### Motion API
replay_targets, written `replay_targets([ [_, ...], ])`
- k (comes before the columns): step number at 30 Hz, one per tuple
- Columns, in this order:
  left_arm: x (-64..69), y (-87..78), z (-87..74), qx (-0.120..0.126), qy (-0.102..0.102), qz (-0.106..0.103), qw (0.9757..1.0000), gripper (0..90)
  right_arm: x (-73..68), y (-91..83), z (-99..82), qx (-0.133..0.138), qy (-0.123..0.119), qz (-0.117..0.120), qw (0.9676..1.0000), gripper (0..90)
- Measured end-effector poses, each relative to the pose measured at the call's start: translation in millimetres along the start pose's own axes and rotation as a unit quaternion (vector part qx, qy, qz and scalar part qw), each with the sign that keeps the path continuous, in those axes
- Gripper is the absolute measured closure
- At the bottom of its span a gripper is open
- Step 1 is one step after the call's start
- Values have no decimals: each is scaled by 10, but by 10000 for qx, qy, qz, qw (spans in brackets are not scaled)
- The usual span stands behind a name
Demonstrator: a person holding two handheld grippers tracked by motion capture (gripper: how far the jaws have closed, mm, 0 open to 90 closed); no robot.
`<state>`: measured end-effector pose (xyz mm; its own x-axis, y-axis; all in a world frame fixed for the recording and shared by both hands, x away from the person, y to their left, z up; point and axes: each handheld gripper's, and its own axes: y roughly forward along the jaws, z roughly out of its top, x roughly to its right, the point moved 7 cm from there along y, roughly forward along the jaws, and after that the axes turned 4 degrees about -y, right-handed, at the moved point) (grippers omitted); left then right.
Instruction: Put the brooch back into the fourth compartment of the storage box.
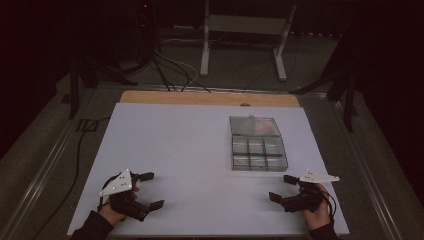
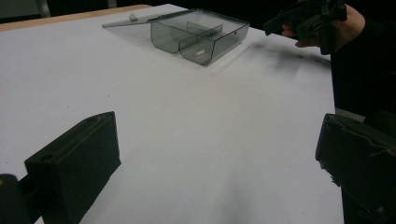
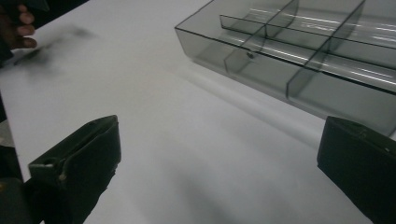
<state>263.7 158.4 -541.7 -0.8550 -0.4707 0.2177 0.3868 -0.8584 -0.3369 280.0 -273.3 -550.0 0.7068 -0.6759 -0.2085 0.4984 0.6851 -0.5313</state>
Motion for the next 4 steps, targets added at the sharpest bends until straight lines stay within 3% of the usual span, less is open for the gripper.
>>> replay_targets([
  [4, 1, 1, 2, 1, 5, -1, 10000, 13, 10, -1, -4, -7, -22, -50, 10000, 0],
])
